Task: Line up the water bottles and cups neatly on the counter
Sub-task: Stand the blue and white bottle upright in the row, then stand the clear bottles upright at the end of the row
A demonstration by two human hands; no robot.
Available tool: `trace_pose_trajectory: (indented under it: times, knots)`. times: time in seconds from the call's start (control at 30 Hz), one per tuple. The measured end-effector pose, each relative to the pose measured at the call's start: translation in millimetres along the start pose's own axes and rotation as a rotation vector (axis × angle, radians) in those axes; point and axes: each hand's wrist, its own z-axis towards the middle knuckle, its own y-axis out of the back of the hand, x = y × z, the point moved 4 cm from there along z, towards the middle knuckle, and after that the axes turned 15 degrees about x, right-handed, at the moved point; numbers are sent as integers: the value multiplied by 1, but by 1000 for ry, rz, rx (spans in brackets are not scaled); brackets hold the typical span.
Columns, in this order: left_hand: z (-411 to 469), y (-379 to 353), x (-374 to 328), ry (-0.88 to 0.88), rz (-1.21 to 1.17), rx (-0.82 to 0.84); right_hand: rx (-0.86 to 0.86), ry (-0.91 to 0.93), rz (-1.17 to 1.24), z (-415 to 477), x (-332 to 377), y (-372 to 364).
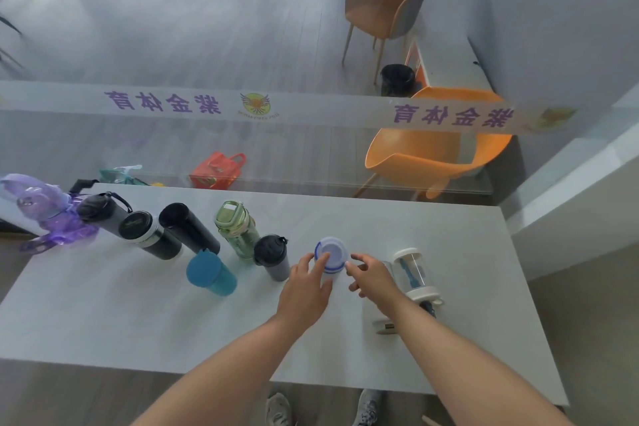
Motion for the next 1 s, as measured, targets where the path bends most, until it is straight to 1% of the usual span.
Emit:
trace_pose_trajectory:
  times: [0.1,0.2,0.23,0.3,0.33,0.4,0.53,0.63,0.73,0.8,0.9,1.0]
  knots:
    - [-1,-1,1,28,6,18,-28,-19,-19,-5,-7,11]
    - [-6,3,-2,26,25,-48,-95,-41,-66,-16,-20,27]
    - [-9,4,-7,-24,49,-96,-116,-50,-80,-20,-26,33]
    - [-14,1,-18,-183,109,-174,-148,-70,-119,-29,-40,43]
    - [-16,-5,-22,-250,125,-172,-157,-81,-138,-34,-49,48]
    - [-16,-22,-28,-298,113,-75,-158,-124,-184,-41,-69,55]
    - [-9,-72,-28,-151,-22,202,-92,-203,-251,-53,-107,57]
    - [-4,-110,-30,-52,-172,315,-49,-204,-334,-51,-128,50]
    - [0,-143,-33,26,-327,408,-2,-192,-297,-45,-140,40]
    - [3,-154,-34,51,-387,425,-15,-181,-261,-38,-145,36]
    - [4,-151,-32,59,-407,354,-32,-187,-206,-33,-144,33]
    - [-2,-130,-29,41,-371,284,-10,-175,-149,-36,-132,31]
